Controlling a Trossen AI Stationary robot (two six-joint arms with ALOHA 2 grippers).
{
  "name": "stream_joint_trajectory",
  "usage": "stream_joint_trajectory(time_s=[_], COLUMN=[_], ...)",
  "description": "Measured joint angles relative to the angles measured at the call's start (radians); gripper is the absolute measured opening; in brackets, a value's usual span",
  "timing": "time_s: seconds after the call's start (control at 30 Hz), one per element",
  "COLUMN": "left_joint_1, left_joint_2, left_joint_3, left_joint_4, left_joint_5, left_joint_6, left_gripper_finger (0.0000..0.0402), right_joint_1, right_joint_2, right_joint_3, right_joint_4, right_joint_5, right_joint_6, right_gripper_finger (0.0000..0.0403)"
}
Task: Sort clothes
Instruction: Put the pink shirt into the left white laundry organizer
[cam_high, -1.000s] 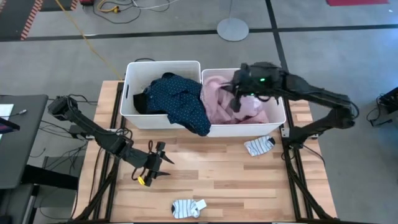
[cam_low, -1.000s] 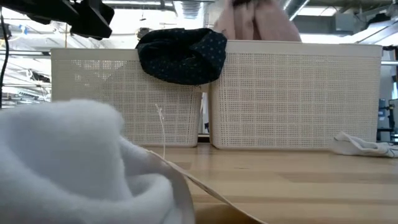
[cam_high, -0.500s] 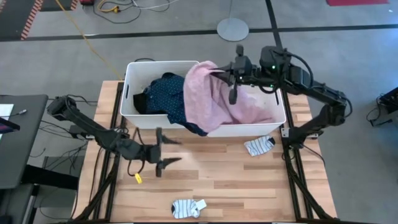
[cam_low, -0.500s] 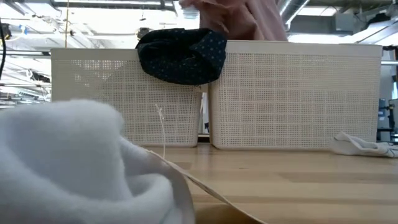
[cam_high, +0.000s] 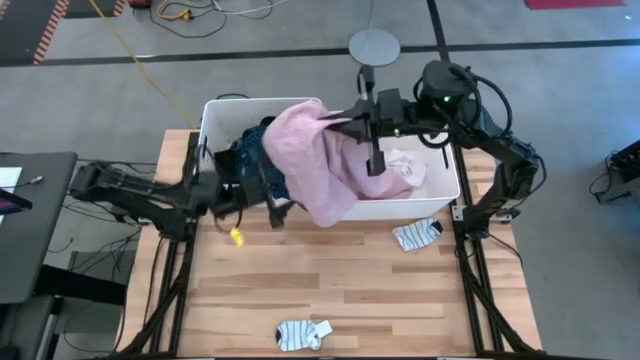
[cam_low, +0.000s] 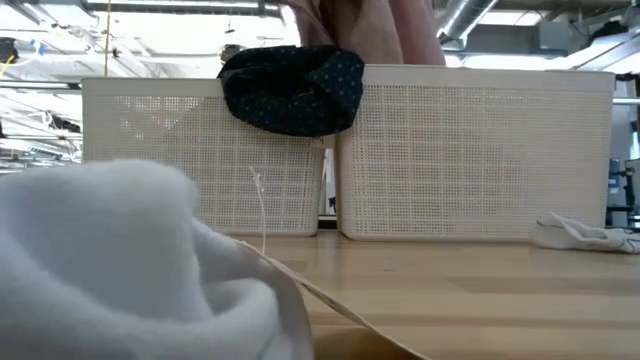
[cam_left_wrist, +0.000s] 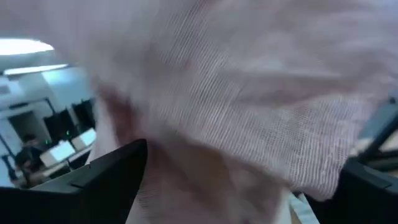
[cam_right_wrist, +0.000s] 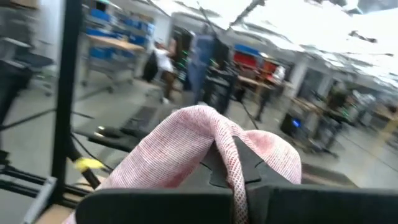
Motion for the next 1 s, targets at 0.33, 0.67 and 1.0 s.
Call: stream_joint_trajectory(time_s=[0.33,0.67,1.0], left_joint_1=[0.265,0.275,0.327], left_joint_2=[0.152,0.292,0.169], left_joint_3=[0.143,0.284,0.282], left_joint_4=[-0.040,-0.152,-0.158], left_joint_5=[0.584,0.702,0.579], left_joint_6=[-0.268,-0.166,-0.021], left_gripper_finger=[0.0385,0.0211,0.0009], right_joint_1=[0.039,0.053,0.098], right_joint_2=[0.135,0.157,0.081], right_joint_3=[0.132,0.135,0.138], right_joint_4=[0.025,-0.099,-0.270], right_joint_5=[-0.154,-0.169,-0.154], right_joint_6=[-0.036,-0.035,-0.017], right_gripper_finger=[0.0000,0.0000,0.0011])
